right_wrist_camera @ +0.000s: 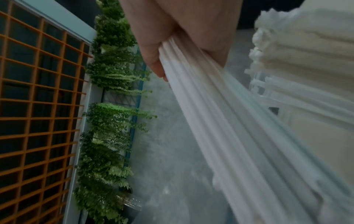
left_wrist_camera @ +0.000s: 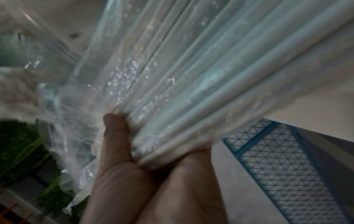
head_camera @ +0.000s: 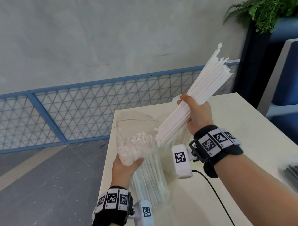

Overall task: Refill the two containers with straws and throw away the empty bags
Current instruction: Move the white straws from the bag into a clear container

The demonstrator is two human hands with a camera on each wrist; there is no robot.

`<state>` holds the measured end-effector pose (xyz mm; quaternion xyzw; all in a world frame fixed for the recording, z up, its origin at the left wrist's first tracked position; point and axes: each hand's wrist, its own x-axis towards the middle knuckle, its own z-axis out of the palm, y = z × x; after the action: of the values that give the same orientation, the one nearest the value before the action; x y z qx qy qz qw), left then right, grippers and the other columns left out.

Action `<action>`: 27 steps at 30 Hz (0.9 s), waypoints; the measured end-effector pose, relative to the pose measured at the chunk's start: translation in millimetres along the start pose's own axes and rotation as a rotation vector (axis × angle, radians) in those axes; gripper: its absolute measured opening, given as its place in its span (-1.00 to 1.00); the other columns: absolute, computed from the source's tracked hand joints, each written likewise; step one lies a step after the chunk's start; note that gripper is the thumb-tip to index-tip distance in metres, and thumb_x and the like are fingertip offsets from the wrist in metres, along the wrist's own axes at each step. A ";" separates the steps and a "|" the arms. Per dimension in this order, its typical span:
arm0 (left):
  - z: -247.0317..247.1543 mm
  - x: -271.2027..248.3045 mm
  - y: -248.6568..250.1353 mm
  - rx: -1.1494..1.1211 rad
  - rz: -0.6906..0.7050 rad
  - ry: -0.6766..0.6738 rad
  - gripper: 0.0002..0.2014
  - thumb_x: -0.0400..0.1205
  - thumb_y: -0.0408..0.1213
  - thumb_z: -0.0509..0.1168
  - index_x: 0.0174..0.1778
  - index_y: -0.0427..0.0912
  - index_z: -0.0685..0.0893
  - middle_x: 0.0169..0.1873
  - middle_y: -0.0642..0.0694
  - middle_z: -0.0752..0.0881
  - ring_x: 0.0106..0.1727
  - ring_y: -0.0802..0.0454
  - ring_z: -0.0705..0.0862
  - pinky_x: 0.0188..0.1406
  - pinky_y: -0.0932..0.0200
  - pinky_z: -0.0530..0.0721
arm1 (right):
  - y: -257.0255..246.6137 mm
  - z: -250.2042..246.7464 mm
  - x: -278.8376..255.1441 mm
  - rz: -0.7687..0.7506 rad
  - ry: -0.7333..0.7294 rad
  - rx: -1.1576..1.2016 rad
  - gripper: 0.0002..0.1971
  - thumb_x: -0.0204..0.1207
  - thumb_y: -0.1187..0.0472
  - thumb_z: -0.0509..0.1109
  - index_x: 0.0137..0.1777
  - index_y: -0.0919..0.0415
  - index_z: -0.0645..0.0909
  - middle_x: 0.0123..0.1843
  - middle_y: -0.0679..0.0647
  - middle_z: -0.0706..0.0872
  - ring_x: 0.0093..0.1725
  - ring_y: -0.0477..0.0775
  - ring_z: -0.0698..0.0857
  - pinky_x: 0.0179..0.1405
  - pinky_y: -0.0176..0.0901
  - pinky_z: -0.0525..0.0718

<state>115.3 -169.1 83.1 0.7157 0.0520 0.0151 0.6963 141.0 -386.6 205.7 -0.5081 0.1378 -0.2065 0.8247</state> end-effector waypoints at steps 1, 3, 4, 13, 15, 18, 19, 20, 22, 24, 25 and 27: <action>-1.6 0.8 -0.2 -0.016 -0.004 0.030 -0.46 0.38 -0.40 0.54 0.28 -0.12 0.55 0.14 -0.09 0.69 0.20 -0.02 0.62 0.26 0.11 0.48 | -1.7 -1.9 3.0 -0.056 0.029 -0.023 -0.84 0.38 0.32 0.43 -0.14 0.43 0.61 -0.27 0.18 0.64 -0.30 0.08 0.62 -0.35 -0.22 0.61; -4.5 2.8 -1.0 -0.040 -0.008 0.066 -0.44 0.38 -0.38 0.54 0.30 -0.15 0.55 0.16 -0.11 0.69 0.22 -0.04 0.62 0.27 0.09 0.48 | -3.0 -3.6 6.5 -0.173 0.059 -0.142 -0.67 0.32 0.23 0.46 -0.05 0.51 0.59 -0.22 0.19 0.63 -0.27 0.07 0.62 -0.41 -0.30 0.60; -5.0 3.1 -0.9 -0.041 -0.007 0.068 -0.44 0.38 -0.38 0.54 0.30 -0.15 0.55 0.17 -0.11 0.69 0.23 -0.05 0.62 0.27 0.08 0.48 | -1.8 -3.3 6.3 -0.213 0.062 -0.225 -0.63 0.30 0.20 0.48 0.00 0.49 0.59 -0.16 0.19 0.63 -0.22 0.06 0.62 -0.38 -0.30 0.59; 5.4 -4.8 2.3 -0.043 0.040 -0.007 -0.47 0.40 -0.43 0.52 0.27 -0.13 0.55 0.12 -0.07 0.70 0.16 0.03 0.64 0.02 0.37 0.51 | 26.8 -15.9 2.6 -0.352 -0.017 -0.506 -0.56 0.36 0.41 0.48 0.21 0.18 0.46 -0.03 0.02 0.66 -0.22 -0.43 0.59 -0.23 -0.68 0.44; 4.1 -4.0 -0.5 -0.054 0.026 0.001 -0.46 0.39 -0.41 0.53 0.27 -0.11 0.56 0.15 -0.08 0.71 0.19 0.02 0.65 0.15 0.23 0.53 | 29.5 -22.4 2.2 -0.436 -0.062 -0.633 -0.62 0.35 0.43 0.46 0.13 0.14 0.51 -0.09 0.02 0.71 -0.24 -0.47 0.59 -0.16 -0.66 0.47; 3.1 -2.6 -3.1 -0.071 0.018 0.001 -0.42 0.35 -0.37 0.57 0.29 -0.08 0.56 0.18 -0.07 0.71 0.23 0.03 0.65 0.31 0.06 0.53 | 43.0 -31.4 3.1 -0.499 -0.056 -0.924 -0.64 0.33 0.21 0.54 0.12 0.06 0.61 0.27 0.06 0.61 0.20 -0.08 0.59 0.34 0.04 0.51; 3.5 -2.7 -2.8 -0.074 0.018 -0.001 -0.42 0.36 -0.38 0.57 0.28 -0.07 0.56 0.18 -0.07 0.71 0.23 0.04 0.65 0.32 0.05 0.52 | 46.2 -32.9 2.2 -0.438 -0.052 -0.969 -0.59 0.31 0.11 0.57 0.17 0.00 0.60 0.42 0.08 0.46 0.34 0.06 0.50 0.39 0.16 0.46; 4.2 -2.8 -2.4 -0.081 0.019 -0.004 -0.44 0.37 -0.41 0.55 0.27 -0.06 0.56 0.18 -0.07 0.71 0.23 0.05 0.65 0.31 0.05 0.53 | 47.6 -33.9 0.3 -0.350 -0.063 -0.958 -0.51 0.28 0.04 0.59 0.22 -0.06 0.56 0.52 0.09 0.30 0.41 0.10 0.43 0.42 0.12 0.44; 5.0 -3.0 -2.2 -0.093 0.022 -0.011 -0.46 0.38 -0.44 0.52 0.26 -0.06 0.56 0.17 -0.07 0.71 0.21 0.08 0.66 0.29 0.07 0.54 | 49.7 -35.8 0.9 -0.227 -0.122 -0.886 -0.38 0.24 0.05 0.62 0.30 -0.09 0.48 0.56 0.09 0.16 0.34 0.05 0.44 0.35 -0.15 0.45; 4.7 -2.8 -2.8 -0.097 0.026 -0.017 -0.46 0.38 -0.45 0.52 0.26 -0.07 0.57 0.17 -0.08 0.72 0.21 0.08 0.67 0.28 0.06 0.55 | 50.6 -35.5 4.1 -0.228 -0.171 -0.914 -0.42 0.27 0.21 0.60 0.28 0.02 0.48 0.39 0.14 0.37 0.14 0.07 0.54 0.07 -0.50 0.40; 4.4 -2.5 -3.2 -0.099 0.027 -0.017 -0.46 0.38 -0.45 0.52 0.25 -0.07 0.57 0.17 -0.09 0.72 0.21 0.07 0.67 0.28 0.06 0.55 | 52.2 -34.3 6.8 -0.256 -0.173 -0.944 -0.50 0.29 0.29 0.56 0.22 0.08 0.51 0.23 0.14 0.48 0.04 0.12 0.59 -0.14 -0.63 0.37; 4.4 -2.1 -3.6 -0.100 0.026 -0.015 -0.48 0.38 -0.46 0.53 0.21 -0.03 0.58 0.15 -0.07 0.73 0.21 0.07 0.67 0.26 0.08 0.55 | 53.4 -30.4 7.8 -0.302 -0.162 -0.936 -0.66 0.30 0.41 0.46 0.02 0.11 0.53 -0.02 0.08 0.53 -0.13 0.18 0.59 -0.36 -0.65 0.39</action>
<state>113.4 -173.6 79.5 0.6808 0.0365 0.0215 0.7313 145.3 -392.8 144.3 -0.8526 0.0759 -0.1994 0.4770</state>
